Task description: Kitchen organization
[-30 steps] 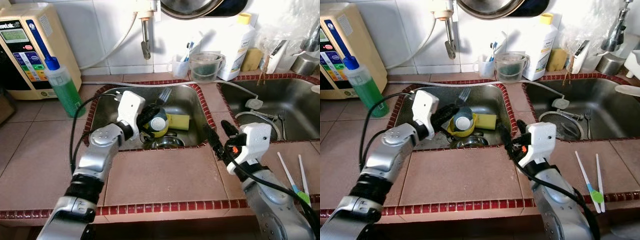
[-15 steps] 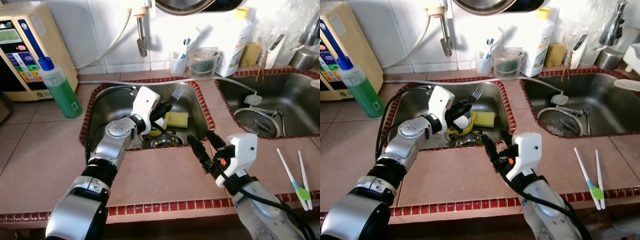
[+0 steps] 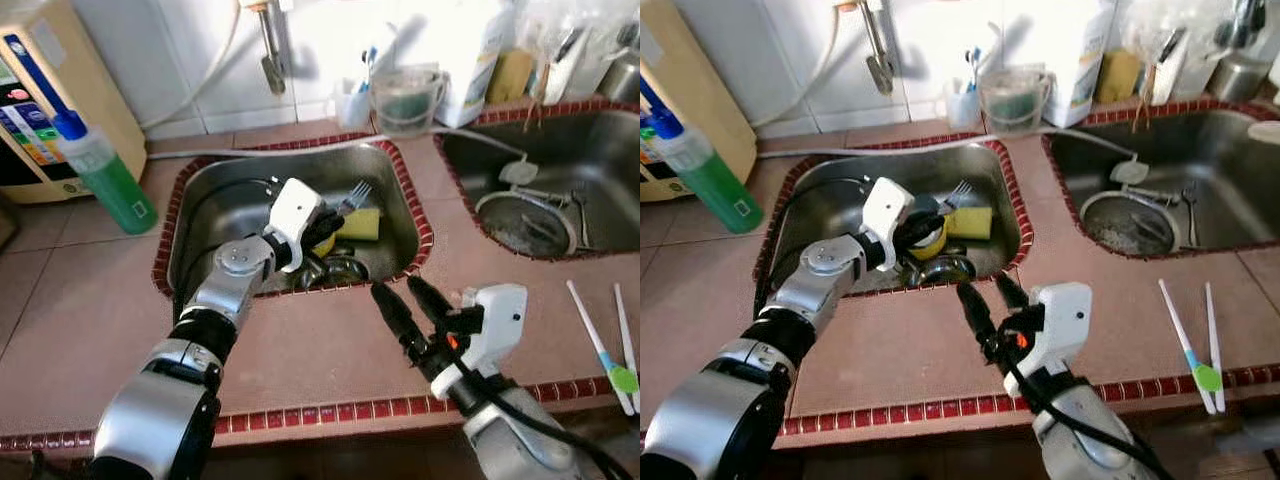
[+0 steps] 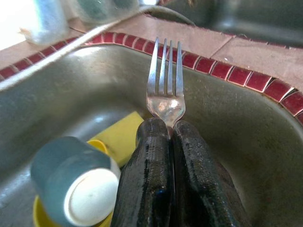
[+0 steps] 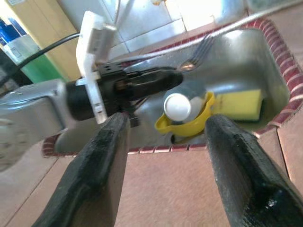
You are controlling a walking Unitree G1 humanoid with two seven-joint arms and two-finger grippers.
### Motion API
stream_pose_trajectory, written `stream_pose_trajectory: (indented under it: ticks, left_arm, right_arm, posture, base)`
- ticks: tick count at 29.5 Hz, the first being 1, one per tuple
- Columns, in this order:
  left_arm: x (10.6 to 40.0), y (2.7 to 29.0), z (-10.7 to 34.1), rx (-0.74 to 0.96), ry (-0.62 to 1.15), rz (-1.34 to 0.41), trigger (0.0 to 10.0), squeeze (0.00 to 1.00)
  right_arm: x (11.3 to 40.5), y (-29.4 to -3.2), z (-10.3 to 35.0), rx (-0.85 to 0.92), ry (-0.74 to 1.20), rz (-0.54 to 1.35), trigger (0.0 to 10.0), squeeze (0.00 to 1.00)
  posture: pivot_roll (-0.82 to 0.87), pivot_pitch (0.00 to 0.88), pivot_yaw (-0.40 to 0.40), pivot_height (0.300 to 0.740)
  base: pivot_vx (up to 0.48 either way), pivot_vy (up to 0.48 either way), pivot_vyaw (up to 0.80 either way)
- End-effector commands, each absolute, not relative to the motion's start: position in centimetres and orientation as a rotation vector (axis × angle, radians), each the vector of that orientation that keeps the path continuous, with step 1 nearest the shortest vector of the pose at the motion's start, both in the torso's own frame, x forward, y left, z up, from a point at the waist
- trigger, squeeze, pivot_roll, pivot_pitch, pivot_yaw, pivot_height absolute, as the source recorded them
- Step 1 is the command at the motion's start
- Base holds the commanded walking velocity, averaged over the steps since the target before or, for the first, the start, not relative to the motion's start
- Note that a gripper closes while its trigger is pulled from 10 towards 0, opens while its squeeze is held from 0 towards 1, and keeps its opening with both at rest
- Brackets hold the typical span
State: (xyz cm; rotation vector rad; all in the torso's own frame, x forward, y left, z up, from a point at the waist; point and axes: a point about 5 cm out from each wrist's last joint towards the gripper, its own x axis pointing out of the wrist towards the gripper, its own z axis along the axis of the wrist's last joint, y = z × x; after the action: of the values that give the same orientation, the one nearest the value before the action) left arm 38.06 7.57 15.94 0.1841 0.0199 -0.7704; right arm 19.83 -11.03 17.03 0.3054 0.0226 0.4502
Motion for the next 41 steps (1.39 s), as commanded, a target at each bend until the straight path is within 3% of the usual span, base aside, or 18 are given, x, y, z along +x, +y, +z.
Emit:
stream_pose_trajectory:
  ticks: [1,8,9,12,14,29,41]
  left_arm:
    - [38.3,8.1,16.2,0.215,0.022,-0.769,10.0,0.00]
    - [38.6,8.5,16.1,0.226,0.047,-0.760,10.0,0.00]
    - [38.7,8.7,16.1,0.224,0.053,-0.754,10.0,0.35]
    - [38.8,8.9,16.1,0.231,0.056,-0.744,10.0,0.38]
    - [38.9,9.3,16.2,0.227,0.060,-0.728,10.0,1.00]
    - [39.3,10.4,16.7,0.219,0.065,-0.698,10.0,1.00]
    - [39.2,11.4,17.2,0.155,-0.008,-0.637,10.0,1.00]
  right_arm:
    - [19.2,-10.5,17.3,0.321,0.029,0.473,10.0,0.00]
    - [18.3,-10.3,17.2,0.336,0.058,0.472,10.0,0.00]
    - [18.2,-10.2,17.2,0.341,0.062,0.474,10.0,0.00]
    - [18.1,-10.1,17.3,0.345,0.064,0.476,10.0,0.00]
    - [17.9,-10.1,17.3,0.352,0.068,0.478,10.0,0.00]
    - [17.9,-10.2,17.4,0.358,0.075,0.479,10.0,0.00]
    - [21.4,-12.4,17.7,0.247,-0.020,0.318,10.0,0.00]
  posture:
    - [-0.24,0.237,0.175,0.740]
    - [-0.24,0.263,0.190,0.740]
    - [-0.24,0.268,0.191,0.740]
    - [-0.23,0.273,0.192,0.740]
    - [-0.23,0.277,0.194,0.740]
    - [-0.22,0.279,0.190,0.740]
    - [-0.18,0.212,0.158,0.740]
  base:
    - [0.000,0.000,0.00]
    - [0.000,0.000,0.00]
    - [0.000,0.000,0.00]
    - [0.000,0.000,0.00]
    - [0.000,0.000,0.00]
    - [0.000,0.000,0.00]
    - [0.000,0.000,0.00]
